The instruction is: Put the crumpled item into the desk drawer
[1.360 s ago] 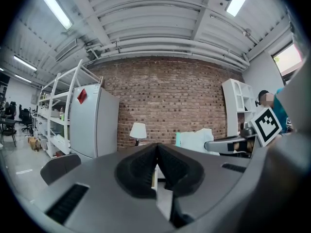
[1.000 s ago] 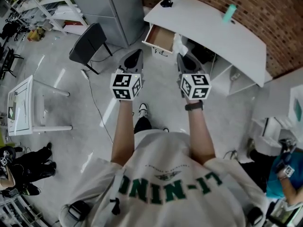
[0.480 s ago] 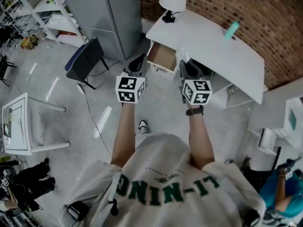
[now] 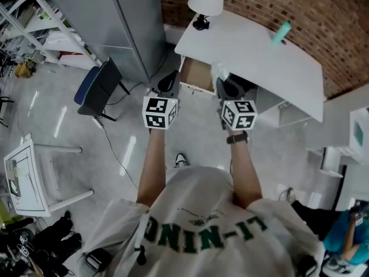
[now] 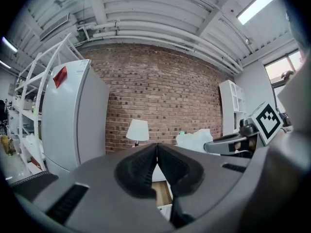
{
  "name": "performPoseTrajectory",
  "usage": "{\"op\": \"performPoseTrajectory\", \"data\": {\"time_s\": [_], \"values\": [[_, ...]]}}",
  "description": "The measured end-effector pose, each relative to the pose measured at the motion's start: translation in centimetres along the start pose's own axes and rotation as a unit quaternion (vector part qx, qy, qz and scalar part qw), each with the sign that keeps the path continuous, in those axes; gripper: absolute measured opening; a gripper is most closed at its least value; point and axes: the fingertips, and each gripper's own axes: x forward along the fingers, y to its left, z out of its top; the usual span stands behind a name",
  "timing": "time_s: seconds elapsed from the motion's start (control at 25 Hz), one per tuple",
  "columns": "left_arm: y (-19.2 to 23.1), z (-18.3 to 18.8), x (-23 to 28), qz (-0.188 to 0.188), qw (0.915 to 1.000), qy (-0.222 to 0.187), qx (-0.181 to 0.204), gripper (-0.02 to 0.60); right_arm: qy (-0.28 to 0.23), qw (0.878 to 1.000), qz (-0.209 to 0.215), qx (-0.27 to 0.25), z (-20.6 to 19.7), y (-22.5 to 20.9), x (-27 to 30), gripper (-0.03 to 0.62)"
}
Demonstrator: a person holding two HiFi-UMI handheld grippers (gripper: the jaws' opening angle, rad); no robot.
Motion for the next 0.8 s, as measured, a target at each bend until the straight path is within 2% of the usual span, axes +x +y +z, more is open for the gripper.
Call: {"op": "performPoseTrajectory", "data": {"time_s": [0.32, 0.48, 0.6, 0.8], "values": [[3.3, -2.0, 3.2, -0.019, 0.9997, -0.010, -0.013, 0.002, 0.041, 0.999, -0.012, 0.001, -4.0, 1.1, 2.9, 0.015], [4.1, -5.1, 4.4, -0.019, 0.9998, 0.008, -0.006, 0.002, 0.064, 0.997, -0.022, 0.029, -7.7, -0.1, 3.9, 0.015], [5.1, -7.4, 5.9, -0.020, 0.9992, 0.025, -0.025, 0.002, 0.085, 0.995, -0.025, 0.042, -10.3, -1.5, 5.0, 0.015], [5.4, -9.8, 7.7, -0.019, 0.9974, 0.040, -0.057, 0.002, 0.122, 0.992, -0.021, 0.028, -13.3, -3.9, 6.9, 0.015]]}}
